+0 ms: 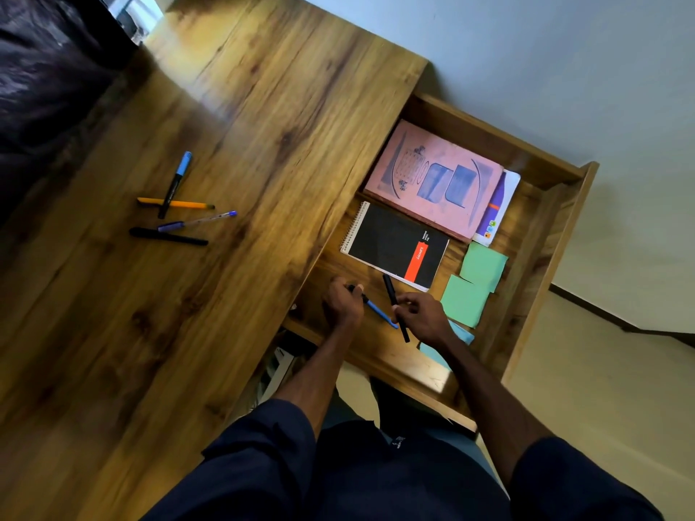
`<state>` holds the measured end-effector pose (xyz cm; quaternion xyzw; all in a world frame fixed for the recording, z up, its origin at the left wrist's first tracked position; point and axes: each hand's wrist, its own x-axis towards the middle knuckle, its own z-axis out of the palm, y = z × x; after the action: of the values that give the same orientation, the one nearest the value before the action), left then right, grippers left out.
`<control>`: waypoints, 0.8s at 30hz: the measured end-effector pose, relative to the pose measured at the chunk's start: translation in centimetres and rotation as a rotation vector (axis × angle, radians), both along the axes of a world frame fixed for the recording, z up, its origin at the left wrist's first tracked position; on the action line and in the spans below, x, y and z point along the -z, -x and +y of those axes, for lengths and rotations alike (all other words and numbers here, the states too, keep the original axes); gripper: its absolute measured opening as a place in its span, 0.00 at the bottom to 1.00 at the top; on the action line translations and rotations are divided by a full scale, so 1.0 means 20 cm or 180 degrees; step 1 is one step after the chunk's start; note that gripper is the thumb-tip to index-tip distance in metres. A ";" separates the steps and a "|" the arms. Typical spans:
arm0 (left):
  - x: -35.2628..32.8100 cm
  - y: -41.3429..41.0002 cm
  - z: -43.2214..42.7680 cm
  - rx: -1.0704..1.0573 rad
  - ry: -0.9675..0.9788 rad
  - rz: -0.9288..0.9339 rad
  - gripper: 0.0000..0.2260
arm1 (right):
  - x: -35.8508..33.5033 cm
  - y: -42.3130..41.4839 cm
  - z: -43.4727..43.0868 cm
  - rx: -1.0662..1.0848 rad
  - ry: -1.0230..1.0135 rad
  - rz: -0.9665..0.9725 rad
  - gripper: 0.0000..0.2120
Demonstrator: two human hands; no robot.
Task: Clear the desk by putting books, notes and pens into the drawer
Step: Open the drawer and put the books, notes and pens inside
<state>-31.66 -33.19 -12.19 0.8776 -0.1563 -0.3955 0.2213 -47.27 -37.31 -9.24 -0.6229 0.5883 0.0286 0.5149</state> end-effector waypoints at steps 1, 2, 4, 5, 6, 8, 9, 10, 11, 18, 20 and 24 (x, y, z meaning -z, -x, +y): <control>-0.02 0.00 0.00 0.0326 -0.0125 -0.0236 0.18 | 0.00 0.00 0.00 0.0022 -0.0014 -0.0016 0.14; -0.03 -0.01 0.01 0.0647 -0.0284 -0.0436 0.20 | 0.00 0.00 0.01 0.0036 -0.0033 -0.0032 0.14; -0.05 -0.03 0.03 0.1183 -0.0471 -0.0731 0.20 | 0.00 -0.01 0.01 0.0035 -0.0070 -0.0046 0.13; -0.05 -0.03 0.05 0.1389 -0.0418 -0.0850 0.19 | 0.01 -0.01 0.02 0.0035 -0.0079 -0.0051 0.13; -0.04 -0.03 0.06 0.1578 -0.0290 -0.0947 0.16 | 0.01 -0.01 0.02 0.0039 -0.0075 -0.0058 0.13; -0.04 -0.01 0.09 0.1923 -0.0009 -0.1028 0.13 | 0.01 0.00 0.02 0.0054 -0.0034 -0.0050 0.12; -0.03 -0.01 0.09 0.2090 0.0112 -0.1048 0.12 | 0.00 0.00 0.02 0.0069 -0.0010 -0.0029 0.11; -0.02 0.00 0.08 0.2248 0.0244 -0.1068 0.13 | 0.00 0.01 0.02 0.0100 0.0015 0.0003 0.11; -0.02 0.01 0.06 0.2434 0.0346 -0.1077 0.15 | -0.01 0.02 0.02 0.0134 0.0038 0.0030 0.11; 0.00 -0.03 -0.02 0.3575 0.0370 -0.1232 0.13 | -0.01 0.06 0.04 0.0235 0.0060 0.0160 0.10; 0.00 -0.06 -0.02 0.3652 0.0351 -0.1305 0.14 | -0.01 0.04 0.04 0.0252 0.0048 0.0133 0.09; -0.02 -0.09 0.01 0.3822 0.0156 -0.1297 0.15 | 0.00 0.02 0.04 0.0264 -0.0008 0.0075 0.10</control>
<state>-29.87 -33.08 -11.88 0.6894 -0.6693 -0.2720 -0.0533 -47.60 -36.42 -9.24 -0.5969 0.6196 0.0154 0.5095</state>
